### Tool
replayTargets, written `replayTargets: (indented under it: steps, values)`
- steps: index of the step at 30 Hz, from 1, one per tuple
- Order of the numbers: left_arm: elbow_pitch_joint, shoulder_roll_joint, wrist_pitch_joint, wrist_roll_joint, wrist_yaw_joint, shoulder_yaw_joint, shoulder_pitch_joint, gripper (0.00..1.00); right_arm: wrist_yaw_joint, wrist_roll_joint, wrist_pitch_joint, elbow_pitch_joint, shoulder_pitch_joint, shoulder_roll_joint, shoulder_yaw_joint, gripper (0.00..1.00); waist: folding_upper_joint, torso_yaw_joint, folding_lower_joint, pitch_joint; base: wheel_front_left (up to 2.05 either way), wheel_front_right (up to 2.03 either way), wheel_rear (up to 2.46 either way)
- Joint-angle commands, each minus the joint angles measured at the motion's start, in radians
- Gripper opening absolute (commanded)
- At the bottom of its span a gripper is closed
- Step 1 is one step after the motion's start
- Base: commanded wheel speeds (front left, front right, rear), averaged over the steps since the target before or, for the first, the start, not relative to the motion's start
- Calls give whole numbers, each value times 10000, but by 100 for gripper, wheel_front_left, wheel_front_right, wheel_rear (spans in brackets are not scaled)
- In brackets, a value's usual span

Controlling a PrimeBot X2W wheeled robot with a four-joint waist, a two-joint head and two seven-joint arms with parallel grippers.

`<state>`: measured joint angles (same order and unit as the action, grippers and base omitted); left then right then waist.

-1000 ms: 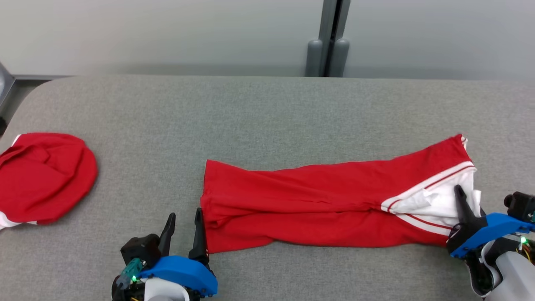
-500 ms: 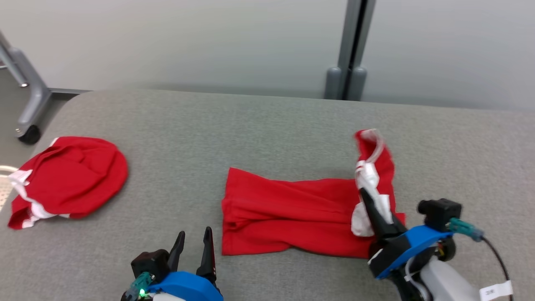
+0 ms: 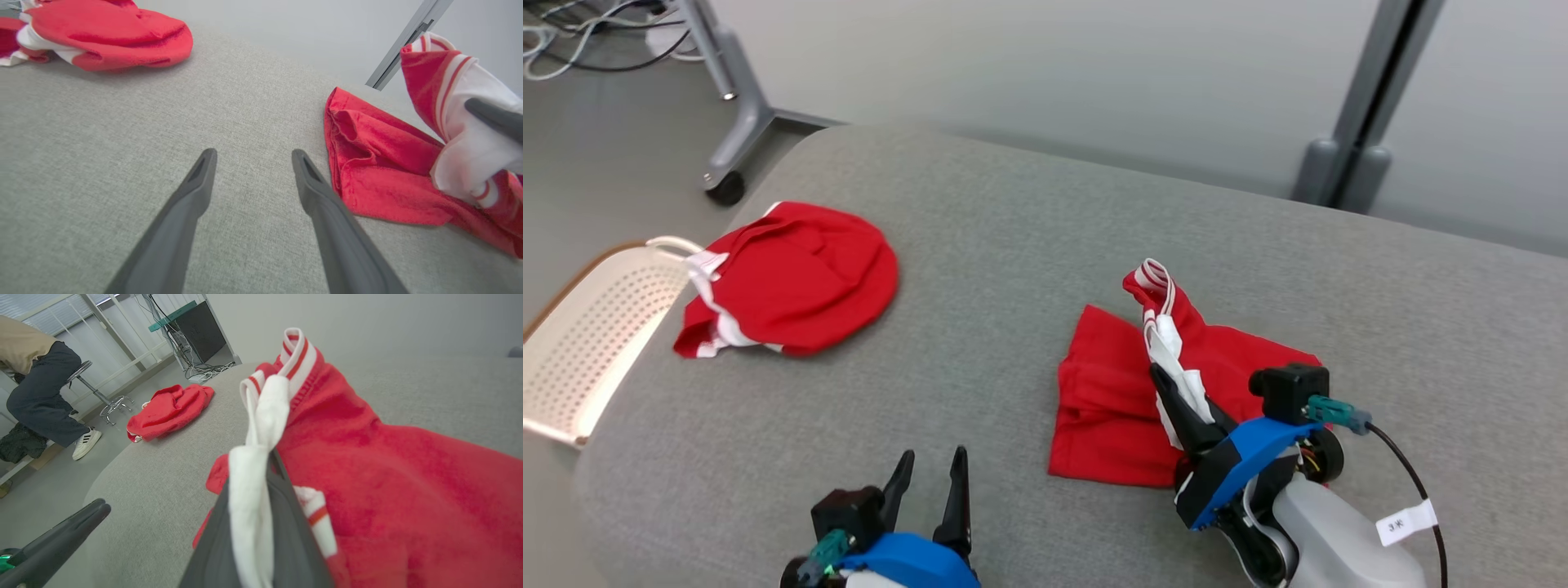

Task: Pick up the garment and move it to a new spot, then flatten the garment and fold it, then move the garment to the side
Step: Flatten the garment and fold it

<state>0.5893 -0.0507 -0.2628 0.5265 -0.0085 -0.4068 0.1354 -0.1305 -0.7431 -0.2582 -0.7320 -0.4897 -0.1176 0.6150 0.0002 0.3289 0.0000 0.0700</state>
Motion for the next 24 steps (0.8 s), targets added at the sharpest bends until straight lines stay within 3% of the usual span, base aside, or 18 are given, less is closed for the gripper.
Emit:
replayTargets:
  steps: [1, 4, 5, 6, 12, 18, 24]
  values:
    - [-193, 7, -27, -113, 45, -23, 233, 100, -4, 64, -72, -222, -265, 108, 26, 0, -2, 410, 0, 291, 0, 0, 0]
    - [-318, 7, -25, -100, 79, -69, 191, 100, -5, -8, -78, -545, -493, 238, -20, 0, -2, 626, 0, 394, 0, 0, 0]
    - [-350, 7, -27, -105, 99, -75, 194, 100, -5, -45, -79, -560, -562, 296, -68, 22, -2, 641, 0, 410, 0, 0, 0]
    - [-368, 7, -27, -104, 111, -82, 192, 100, -5, -37, -77, -467, -637, 340, -106, 100, -2, 639, 0, 429, 0, 0, 0]
    - [-474, 7, -25, -203, 276, 232, 267, 100, -4, 218, -74, 714, -161, 115, -830, 100, -2, 43, 0, 332, 0, 0, 0]
    - [-683, 1, -27, -519, 490, 620, 260, 100, -4, 1685, -68, 1530, 737, -183, -3013, 100, -2, -982, 0, 131, 0, 0, 0]
    - [-894, 2, -25, -1023, 806, 1017, 206, 100, -4, 3335, -70, 1804, 1634, 16, -4893, 100, -2, -1812, 0, 14, 0, 0, 0]
